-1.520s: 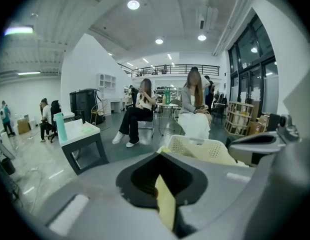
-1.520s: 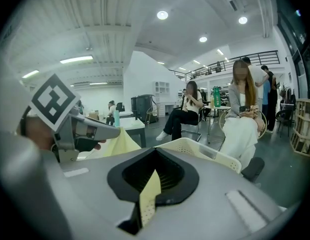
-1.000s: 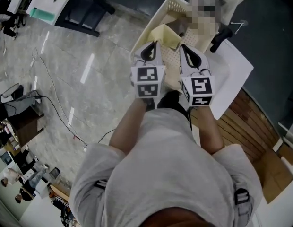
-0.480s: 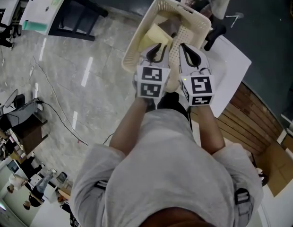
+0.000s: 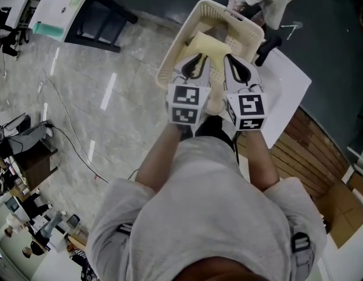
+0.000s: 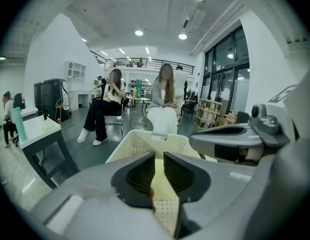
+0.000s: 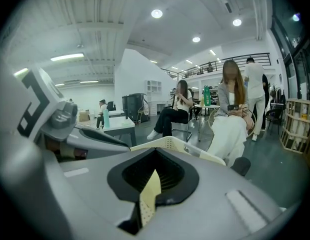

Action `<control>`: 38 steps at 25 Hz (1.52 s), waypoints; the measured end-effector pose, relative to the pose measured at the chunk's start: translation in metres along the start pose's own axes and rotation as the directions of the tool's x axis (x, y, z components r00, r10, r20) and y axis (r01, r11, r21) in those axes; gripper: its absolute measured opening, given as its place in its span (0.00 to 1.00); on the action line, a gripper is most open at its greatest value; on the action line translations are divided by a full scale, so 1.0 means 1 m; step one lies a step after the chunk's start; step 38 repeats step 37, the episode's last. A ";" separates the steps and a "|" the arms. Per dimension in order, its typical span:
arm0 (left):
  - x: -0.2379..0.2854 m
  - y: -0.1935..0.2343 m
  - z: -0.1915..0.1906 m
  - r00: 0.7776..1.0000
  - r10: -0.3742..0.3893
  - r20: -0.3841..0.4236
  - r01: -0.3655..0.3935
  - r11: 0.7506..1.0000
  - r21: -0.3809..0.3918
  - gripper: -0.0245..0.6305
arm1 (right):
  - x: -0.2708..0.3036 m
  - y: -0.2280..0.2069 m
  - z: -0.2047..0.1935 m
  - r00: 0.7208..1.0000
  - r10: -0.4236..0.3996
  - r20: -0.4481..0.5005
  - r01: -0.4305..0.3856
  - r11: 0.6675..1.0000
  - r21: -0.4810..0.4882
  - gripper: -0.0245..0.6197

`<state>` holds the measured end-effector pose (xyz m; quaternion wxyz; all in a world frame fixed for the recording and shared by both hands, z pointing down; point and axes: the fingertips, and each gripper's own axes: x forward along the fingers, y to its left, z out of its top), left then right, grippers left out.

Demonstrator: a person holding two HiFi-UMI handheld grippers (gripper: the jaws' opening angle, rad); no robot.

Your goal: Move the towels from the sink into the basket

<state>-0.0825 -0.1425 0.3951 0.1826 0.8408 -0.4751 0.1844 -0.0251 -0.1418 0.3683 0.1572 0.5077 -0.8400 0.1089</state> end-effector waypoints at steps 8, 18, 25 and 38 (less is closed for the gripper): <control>-0.022 0.015 0.016 0.994 0.060 0.097 -0.059 0.998 -0.012 0.07 | -0.006 0.015 0.027 0.998 -0.005 0.070 0.009 0.999 -0.046 0.05; -0.034 0.010 0.033 0.987 0.052 0.151 -0.049 0.999 -0.019 0.07 | -0.017 0.027 0.056 0.991 -0.022 0.135 0.036 0.994 -0.101 0.05; -0.031 0.005 0.038 0.986 0.042 0.158 -0.041 0.999 -0.013 0.07 | -0.023 0.022 0.059 0.989 -0.035 0.140 0.050 0.994 -0.101 0.05; -0.032 -0.008 0.034 0.989 0.030 0.147 -0.031 1.000 0.001 0.07 | -0.034 0.017 0.053 0.990 -0.047 0.132 0.060 0.994 -0.093 0.05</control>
